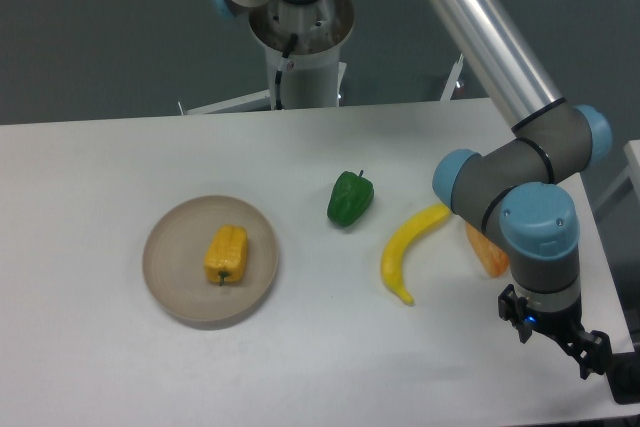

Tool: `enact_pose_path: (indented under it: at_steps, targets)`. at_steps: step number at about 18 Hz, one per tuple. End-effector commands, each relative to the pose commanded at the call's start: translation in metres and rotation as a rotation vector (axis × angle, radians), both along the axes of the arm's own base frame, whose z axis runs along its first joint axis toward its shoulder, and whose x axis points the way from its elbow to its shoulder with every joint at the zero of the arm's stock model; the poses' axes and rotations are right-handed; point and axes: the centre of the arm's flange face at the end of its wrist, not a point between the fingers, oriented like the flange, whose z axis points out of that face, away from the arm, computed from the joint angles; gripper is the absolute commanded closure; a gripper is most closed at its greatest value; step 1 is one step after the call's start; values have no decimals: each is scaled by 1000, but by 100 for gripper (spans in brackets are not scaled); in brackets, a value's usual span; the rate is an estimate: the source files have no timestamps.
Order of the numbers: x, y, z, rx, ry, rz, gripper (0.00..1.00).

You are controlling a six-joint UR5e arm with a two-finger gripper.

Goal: Pick up the yellow pepper from the plate
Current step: 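Move the gripper over the yellow pepper on the plate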

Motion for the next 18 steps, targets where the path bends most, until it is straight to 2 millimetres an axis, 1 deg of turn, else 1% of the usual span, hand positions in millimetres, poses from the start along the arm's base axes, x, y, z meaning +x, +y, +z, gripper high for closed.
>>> enact_pose_path:
  at_steps: [4,6,7,8,9,10,11,12,13,15,16,18]
  targets:
    - [3,0,2,9,-5,18,0]
    - [13,2,12,33,-10,49,0]
    - [20,3,15,42,-15,61,0]
    - [31,5,23,50,-10,61,0]
    - [42,6,32,60,-12,69,0]
    - [61,1,49,97,-26,121,0]
    - [74,-2,66,129,-38,150,0]
    - [89,-6,78,144,-46,171,0]
    - [110,-18,88,138,-69,191,0]
    - [145,-48,103,130,-130,234,0]
    - [156,-58,107,129,-165,250,0]
    - [183,-68,103,114,-267,300,0]
